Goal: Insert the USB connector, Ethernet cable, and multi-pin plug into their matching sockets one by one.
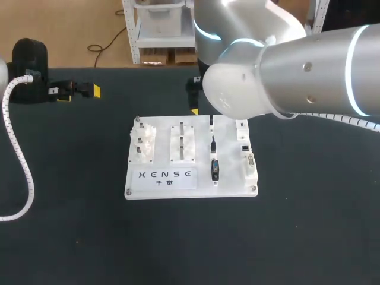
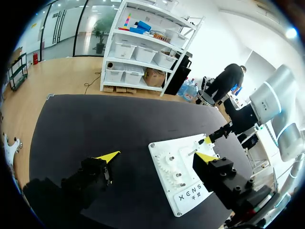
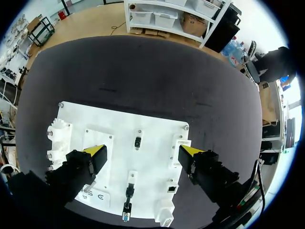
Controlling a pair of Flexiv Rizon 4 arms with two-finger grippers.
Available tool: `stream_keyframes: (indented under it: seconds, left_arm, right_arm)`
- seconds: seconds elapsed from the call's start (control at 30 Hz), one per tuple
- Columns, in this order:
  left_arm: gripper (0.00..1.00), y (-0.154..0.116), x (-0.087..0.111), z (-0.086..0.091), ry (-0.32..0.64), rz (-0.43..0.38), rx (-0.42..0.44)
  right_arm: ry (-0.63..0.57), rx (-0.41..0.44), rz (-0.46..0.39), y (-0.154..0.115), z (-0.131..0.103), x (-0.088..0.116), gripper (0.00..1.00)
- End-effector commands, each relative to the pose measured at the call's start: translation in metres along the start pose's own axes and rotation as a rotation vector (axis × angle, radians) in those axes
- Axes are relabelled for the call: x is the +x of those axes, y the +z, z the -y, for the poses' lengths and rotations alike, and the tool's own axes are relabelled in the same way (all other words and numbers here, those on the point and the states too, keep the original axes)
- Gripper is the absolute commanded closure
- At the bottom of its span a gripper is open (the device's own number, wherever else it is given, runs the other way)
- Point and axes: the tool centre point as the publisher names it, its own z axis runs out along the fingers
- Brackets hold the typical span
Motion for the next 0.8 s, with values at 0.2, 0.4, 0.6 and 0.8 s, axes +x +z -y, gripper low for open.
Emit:
stream_keyframes:
  seconds: [0.2, 0.4, 0.6, 0.8]
  left_arm:
    - [0.0, 0.0, 0.0, 0.0, 0.0, 0.0, 0.0]
    - [0.0, 0.0, 0.0, 0.0, 0.0, 0.0, 0.0]
    - [0.0, 0.0, 0.0, 0.0, 0.0, 0.0, 0.0]
    - [0.0, 0.0, 0.0, 0.0, 0.0, 0.0, 0.0]
  right_arm:
    - [0.132, -0.038, -0.126, 0.018, 0.005, -0.009, 0.0]
    - [0.151, -0.029, -0.137, 0.026, 0.001, -0.012, 0.0]
    - [0.129, 0.019, -0.122, 0.031, -0.005, -0.012, 0.0]
    - [0.13, 0.037, -0.126, 0.035, -0.006, -0.008, 0.0]
